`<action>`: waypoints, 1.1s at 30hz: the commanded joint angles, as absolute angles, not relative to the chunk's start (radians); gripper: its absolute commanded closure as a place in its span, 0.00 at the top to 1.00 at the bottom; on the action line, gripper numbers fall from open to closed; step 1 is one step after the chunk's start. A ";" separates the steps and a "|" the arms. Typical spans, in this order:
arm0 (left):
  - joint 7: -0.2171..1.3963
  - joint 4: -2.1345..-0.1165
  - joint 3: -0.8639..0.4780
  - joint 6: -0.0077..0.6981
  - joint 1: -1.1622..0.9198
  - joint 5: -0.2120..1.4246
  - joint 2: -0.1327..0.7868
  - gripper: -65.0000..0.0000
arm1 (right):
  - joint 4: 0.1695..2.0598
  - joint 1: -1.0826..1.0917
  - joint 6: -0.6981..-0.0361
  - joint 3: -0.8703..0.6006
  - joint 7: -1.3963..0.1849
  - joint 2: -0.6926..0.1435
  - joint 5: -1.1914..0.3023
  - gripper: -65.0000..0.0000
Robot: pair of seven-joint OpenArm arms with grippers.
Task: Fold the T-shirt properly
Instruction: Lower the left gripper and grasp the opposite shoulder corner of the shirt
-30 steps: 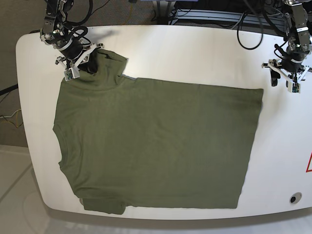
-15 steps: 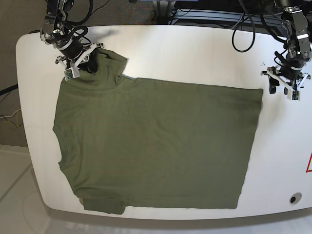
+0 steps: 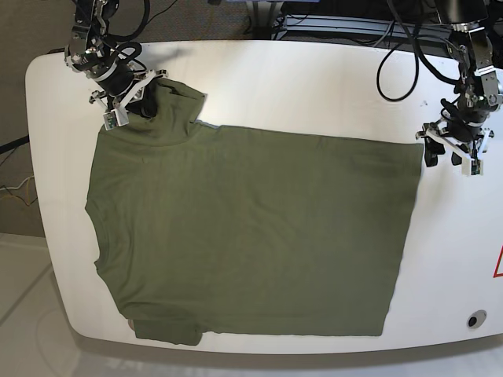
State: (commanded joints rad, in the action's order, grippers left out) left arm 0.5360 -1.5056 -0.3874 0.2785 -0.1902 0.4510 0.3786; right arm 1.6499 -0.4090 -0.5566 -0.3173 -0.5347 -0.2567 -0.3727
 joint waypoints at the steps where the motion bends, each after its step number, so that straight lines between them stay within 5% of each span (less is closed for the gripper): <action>1: 0.539 -1.498 -0.389 0.281 -0.184 0.460 0.377 0.56 | 1.650 -0.409 -0.556 -0.317 -0.535 -0.257 -0.372 0.00; 15: 0.566 -1.270 -0.396 0.506 -0.128 0.639 0.370 0.54 | 1.646 -0.411 -0.570 -0.317 -0.539 -0.256 -0.366 0.00; 33: 0.590 -1.341 -0.402 0.480 -0.150 0.620 0.335 0.54 | 1.641 -0.410 -0.567 -0.316 -0.562 -0.254 -0.355 0.00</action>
State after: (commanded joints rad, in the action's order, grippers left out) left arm 0.5898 -1.3409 -0.4018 0.4796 -0.1497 0.6203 0.3347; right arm 1.6412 -0.4105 -0.5675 -0.3157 -0.5621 -0.2539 -0.3548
